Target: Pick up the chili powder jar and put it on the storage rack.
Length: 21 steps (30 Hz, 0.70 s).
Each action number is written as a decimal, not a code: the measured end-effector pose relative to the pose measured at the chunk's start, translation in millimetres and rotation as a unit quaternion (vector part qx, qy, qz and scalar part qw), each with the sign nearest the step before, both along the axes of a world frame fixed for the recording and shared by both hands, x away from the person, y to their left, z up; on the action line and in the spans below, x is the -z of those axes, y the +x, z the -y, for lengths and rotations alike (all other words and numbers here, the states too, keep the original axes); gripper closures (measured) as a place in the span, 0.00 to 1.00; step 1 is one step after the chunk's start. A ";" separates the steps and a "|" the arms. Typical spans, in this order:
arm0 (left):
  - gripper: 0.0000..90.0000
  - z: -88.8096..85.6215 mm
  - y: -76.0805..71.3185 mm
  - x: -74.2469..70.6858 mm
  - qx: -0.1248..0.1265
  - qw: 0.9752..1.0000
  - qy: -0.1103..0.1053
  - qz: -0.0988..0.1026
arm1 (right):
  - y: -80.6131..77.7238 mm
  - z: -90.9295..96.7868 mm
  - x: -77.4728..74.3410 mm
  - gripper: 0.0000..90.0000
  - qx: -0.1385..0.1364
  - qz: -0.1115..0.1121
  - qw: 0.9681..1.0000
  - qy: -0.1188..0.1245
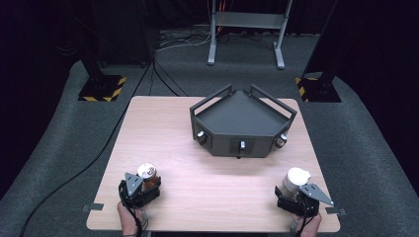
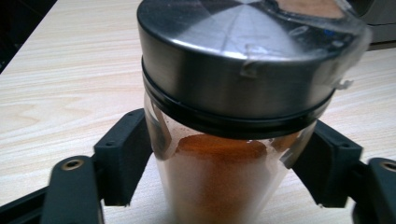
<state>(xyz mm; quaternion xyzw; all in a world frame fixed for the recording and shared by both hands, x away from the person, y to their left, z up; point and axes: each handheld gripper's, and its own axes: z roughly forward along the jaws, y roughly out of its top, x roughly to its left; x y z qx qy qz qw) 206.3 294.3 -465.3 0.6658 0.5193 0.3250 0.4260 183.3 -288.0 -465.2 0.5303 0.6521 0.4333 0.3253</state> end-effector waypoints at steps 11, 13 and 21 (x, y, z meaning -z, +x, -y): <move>0.35 -0.8 -0.4 0.7 0.003 1.000 0.000 0.003 | -0.1 0.3 0.1 0.00 -0.001 0.000 1.000 0.000; 0.35 -0.4 -0.6 0.5 0.002 1.000 0.001 0.002 | -0.2 0.3 0.1 0.00 -0.001 0.000 1.000 0.000; 0.35 -0.2 -1.8 -0.8 0.003 1.000 -0.002 0.001 | -0.1 0.0 0.0 0.00 0.000 0.000 1.000 -0.001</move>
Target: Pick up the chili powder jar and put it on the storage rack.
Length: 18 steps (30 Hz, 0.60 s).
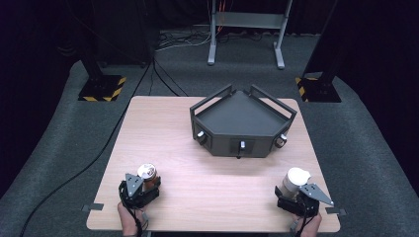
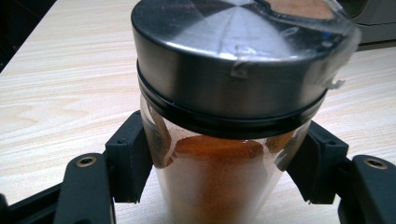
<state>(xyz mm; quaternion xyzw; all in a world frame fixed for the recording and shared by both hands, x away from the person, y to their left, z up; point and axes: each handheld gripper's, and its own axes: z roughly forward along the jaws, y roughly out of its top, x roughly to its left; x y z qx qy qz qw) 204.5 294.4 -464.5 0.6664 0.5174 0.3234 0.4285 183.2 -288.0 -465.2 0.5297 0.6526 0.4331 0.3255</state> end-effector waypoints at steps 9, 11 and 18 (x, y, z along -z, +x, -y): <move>0.35 0.5 -1.4 -6.5 0.009 1.000 0.001 0.007 | 0.1 -0.4 -0.1 0.00 0.000 0.000 1.000 -0.001; 0.35 1.6 -1.0 -8.6 0.013 1.000 0.002 0.008 | 0.2 -0.4 -0.2 0.00 0.000 0.000 1.000 -0.001; 0.35 5.4 0.6 -15.7 0.029 0.999 0.005 0.013 | 0.2 0.2 -0.1 0.00 -0.001 0.000 1.000 0.000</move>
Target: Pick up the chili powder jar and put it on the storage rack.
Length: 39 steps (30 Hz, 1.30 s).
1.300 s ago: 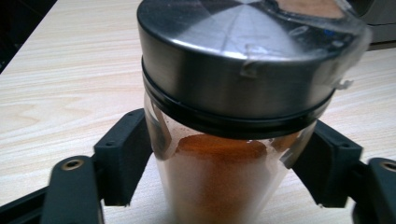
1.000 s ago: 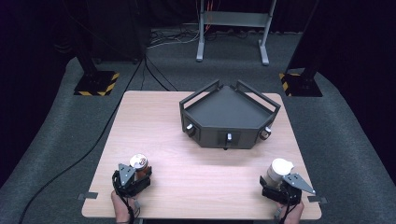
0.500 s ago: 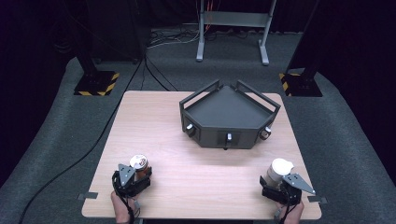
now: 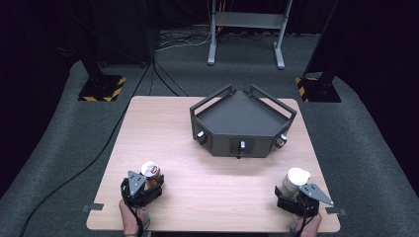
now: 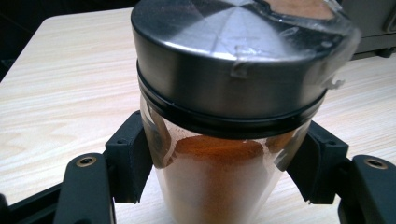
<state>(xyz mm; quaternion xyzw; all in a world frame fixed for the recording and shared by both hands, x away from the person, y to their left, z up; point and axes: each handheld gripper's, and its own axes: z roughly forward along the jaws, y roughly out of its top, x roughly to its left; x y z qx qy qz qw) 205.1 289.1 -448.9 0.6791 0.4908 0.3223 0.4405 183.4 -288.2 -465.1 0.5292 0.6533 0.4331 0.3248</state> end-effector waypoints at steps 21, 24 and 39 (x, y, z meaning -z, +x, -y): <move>0.35 8.2 15.2 -22.3 0.043 0.999 0.016 0.009 | -0.4 -0.3 0.2 0.00 0.001 0.001 1.000 0.000; 0.35 7.8 18.1 -24.1 0.047 0.999 0.011 0.009 | -0.3 -0.4 0.1 0.00 0.002 0.000 1.000 0.000; 0.35 11.1 32.2 -34.1 0.069 0.998 0.003 0.012 | -0.5 0.1 0.3 0.00 0.002 0.001 1.000 0.002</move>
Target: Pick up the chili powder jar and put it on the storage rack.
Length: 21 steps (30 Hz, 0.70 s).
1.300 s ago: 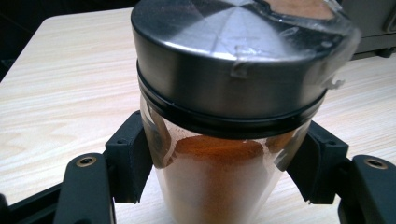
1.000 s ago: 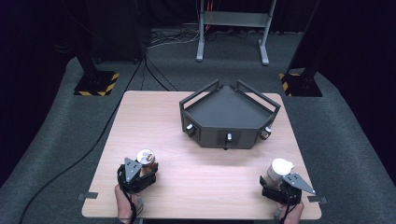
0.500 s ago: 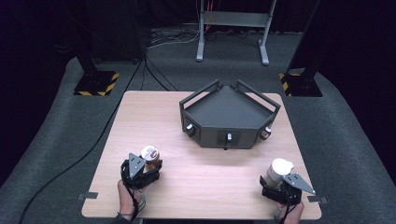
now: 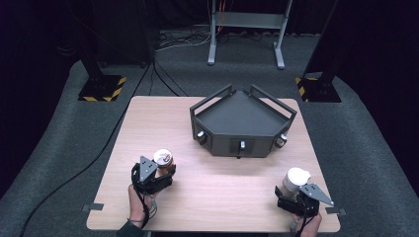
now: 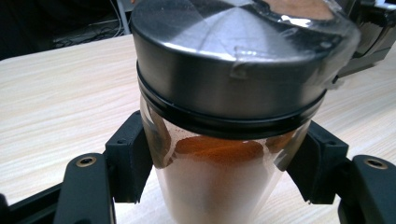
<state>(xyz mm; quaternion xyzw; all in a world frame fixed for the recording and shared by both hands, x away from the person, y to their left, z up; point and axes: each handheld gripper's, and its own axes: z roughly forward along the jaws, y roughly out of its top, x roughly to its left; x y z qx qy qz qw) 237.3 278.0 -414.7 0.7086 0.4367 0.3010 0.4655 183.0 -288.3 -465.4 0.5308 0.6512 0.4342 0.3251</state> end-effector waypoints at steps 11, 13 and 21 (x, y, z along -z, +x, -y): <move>0.35 6.3 9.7 -6.6 0.013 1.000 0.004 0.004 | 0.0 -0.1 0.0 0.00 0.000 0.000 1.000 0.000; 0.35 7.5 11.6 -7.7 0.016 1.000 0.005 0.003 | -0.1 0.1 0.1 0.00 0.000 0.000 1.000 0.001; 0.35 11.4 16.6 -10.3 0.021 1.000 0.003 0.005 | -0.1 0.0 0.1 0.00 0.001 0.000 1.000 0.001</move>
